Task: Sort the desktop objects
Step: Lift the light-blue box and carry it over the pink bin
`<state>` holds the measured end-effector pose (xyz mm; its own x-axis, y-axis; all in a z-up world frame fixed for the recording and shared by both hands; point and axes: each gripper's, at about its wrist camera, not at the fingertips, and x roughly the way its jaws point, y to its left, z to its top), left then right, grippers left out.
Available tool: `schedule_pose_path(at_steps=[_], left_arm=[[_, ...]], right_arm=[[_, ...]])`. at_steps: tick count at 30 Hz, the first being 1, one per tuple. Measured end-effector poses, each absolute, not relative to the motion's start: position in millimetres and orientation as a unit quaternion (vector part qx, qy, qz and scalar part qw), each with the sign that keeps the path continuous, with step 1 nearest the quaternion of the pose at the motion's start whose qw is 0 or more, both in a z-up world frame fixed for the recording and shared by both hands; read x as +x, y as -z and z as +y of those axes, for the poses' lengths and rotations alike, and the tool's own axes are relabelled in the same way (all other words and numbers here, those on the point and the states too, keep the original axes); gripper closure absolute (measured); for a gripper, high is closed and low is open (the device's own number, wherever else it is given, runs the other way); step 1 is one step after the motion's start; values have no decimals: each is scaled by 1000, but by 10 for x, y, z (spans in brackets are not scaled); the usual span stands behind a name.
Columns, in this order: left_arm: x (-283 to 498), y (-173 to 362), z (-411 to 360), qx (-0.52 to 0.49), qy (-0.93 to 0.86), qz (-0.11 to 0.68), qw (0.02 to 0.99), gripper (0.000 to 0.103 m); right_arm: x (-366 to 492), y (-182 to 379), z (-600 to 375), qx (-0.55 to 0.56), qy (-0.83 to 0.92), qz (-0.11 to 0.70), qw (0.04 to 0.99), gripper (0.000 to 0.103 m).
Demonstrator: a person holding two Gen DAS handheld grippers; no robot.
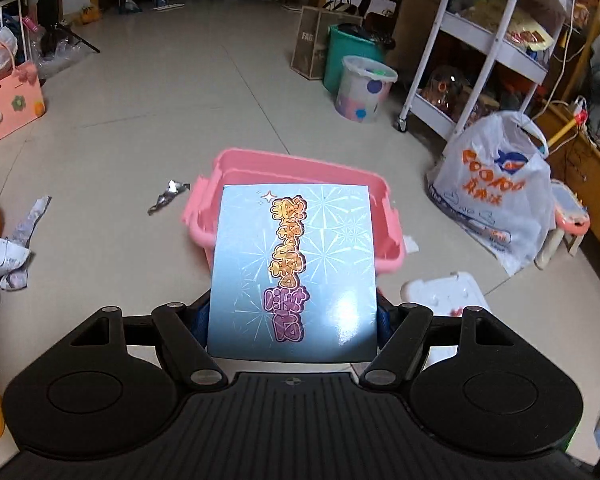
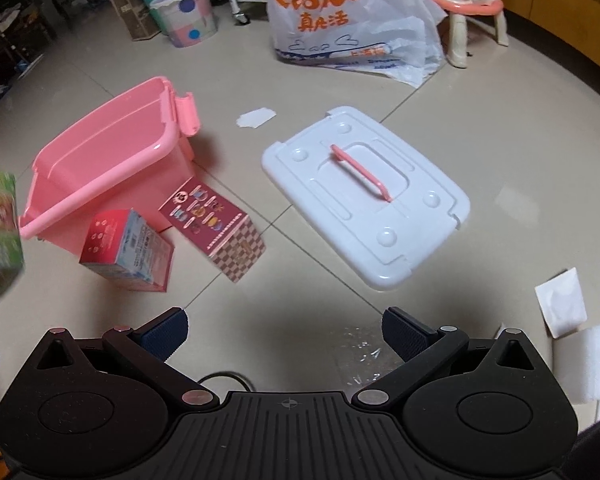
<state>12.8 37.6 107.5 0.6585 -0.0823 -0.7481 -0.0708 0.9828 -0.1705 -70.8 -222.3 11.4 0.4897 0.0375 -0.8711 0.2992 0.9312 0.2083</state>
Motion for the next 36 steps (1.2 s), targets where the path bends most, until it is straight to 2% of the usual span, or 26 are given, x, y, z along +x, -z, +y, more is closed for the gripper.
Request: schedule_pose_path(at_steps=[15,18,23,26,29,36], left_arm=[[932,-977,319,-62,7,432,900,30],[1238,-824,348,-77,5,454,887,30],[1632,-560,342,-47,-1,468,883,30],[1872,-427,370,-57,-2,475,878,30],[2113,-276,317,-19,-9,480,877,30],[2547,245,393,13,-19,537,843,30]], right_arm=[[-526,16,-1968,143,44,514,845,0],[-504,88,-2040,177,60,522,832,0],[-439,198,-2228,265,94,522,805,0],[-376,239,-2208,273,93,524,802,0],[-302,257,-2124,279,76,527,800,0],[-188,312,-1987,294,59,536,789,0]])
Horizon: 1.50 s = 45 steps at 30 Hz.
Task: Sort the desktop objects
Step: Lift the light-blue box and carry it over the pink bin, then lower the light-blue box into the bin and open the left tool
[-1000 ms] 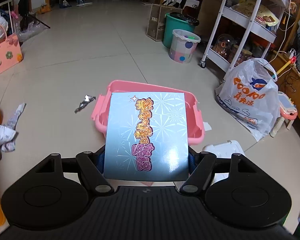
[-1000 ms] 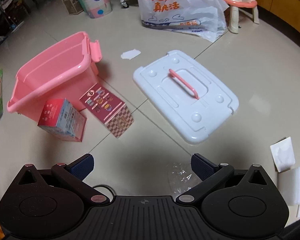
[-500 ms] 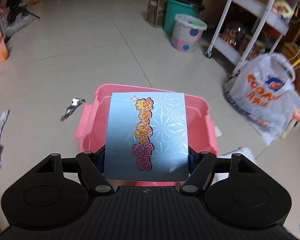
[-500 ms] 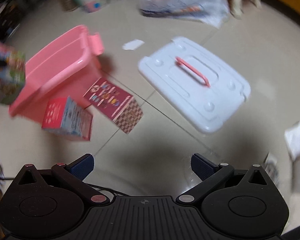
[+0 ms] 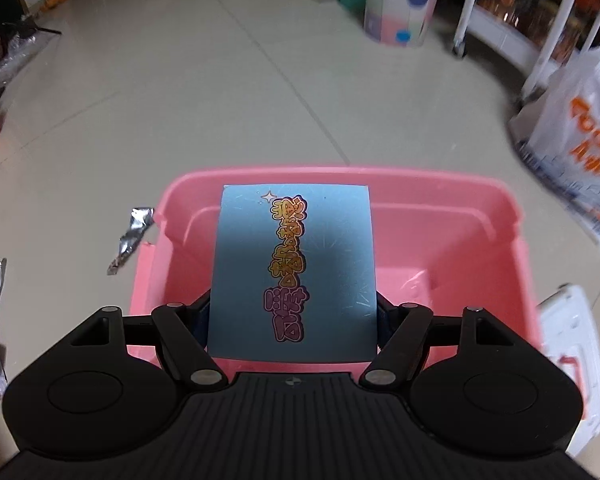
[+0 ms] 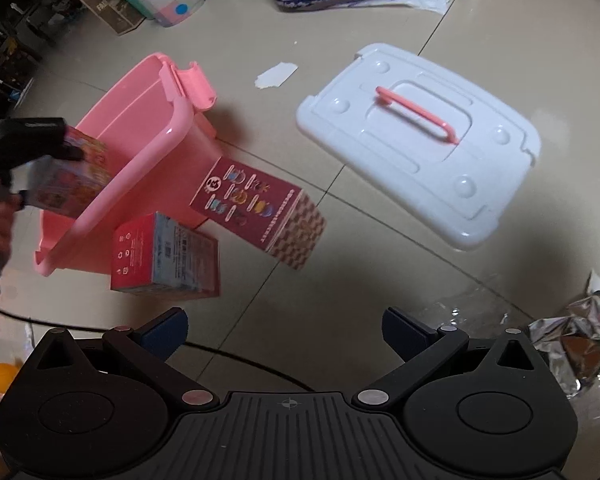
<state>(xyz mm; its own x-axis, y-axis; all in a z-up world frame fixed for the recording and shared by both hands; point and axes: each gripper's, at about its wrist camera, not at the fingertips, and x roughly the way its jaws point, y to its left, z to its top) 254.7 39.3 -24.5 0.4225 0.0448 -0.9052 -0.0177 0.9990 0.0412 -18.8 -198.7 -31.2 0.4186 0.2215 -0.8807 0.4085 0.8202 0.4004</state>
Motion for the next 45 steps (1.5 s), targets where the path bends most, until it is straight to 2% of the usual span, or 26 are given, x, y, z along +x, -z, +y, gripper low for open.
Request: schedule_pose_path(at_steps=[12,25,35,45], left_arm=[[2789,678,364,51,-14,584,810,30],[2767,838,328,1,-10,618,786,30],[2753,859,345,-4,-21,650,760,28],[2478,358,428,14,-42,619,784,15]], right_arm=[[-89,563,-1851,289,62,561,773,0],[-78,618,-1830,289,59,566,769,0],[-92,635,-1795,289,46,574,765,0],[-117,576,-1805,275,41,575,770,0]])
